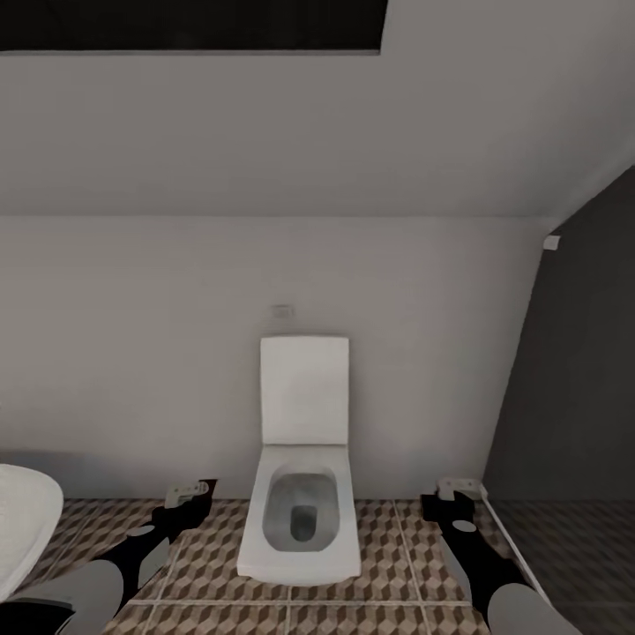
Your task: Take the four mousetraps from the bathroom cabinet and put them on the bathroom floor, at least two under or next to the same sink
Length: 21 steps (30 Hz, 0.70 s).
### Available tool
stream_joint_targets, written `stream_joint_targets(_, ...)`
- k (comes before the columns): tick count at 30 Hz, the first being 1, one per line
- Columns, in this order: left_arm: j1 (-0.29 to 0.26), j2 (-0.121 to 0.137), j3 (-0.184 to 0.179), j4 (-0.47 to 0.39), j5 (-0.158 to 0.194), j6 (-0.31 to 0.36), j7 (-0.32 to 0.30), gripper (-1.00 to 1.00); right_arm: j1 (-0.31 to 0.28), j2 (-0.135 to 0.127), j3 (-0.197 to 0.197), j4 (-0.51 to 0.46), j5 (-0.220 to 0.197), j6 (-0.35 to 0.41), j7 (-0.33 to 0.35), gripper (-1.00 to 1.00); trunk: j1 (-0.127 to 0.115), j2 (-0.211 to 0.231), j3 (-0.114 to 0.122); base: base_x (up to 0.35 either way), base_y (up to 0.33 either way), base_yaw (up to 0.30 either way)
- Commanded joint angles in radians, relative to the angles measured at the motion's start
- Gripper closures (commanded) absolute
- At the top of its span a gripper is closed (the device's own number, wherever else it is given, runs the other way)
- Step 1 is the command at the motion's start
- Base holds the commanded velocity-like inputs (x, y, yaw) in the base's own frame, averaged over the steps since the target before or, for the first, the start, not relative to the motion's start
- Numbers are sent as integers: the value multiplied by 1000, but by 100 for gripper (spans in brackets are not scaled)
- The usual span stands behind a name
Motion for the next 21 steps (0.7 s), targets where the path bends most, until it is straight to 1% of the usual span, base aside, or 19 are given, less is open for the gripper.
stream_joint_targets(1,-1,0,-8,1,8,-3,-1,100,-1,1,-6,1,9,-3,1,100,0,-1,-1,0,214,1)
stream_joint_targets(5,-1,0,-8,1,7,-3,-1,100,-1,0,-6,1,9,-3,0,100,0,-1,-1,0,110,0)
stream_joint_targets(16,-1,0,-8,1,7,-3,-1,100,-1,-2,-7,1,9,-3,1,100,0,-1,-1,0,18,0)
stream_joint_targets(21,-1,0,-8,1,7,-3,-2,100,-1,-3,-8,1,9,-3,1,100,0,-1,-1,0,73,0)
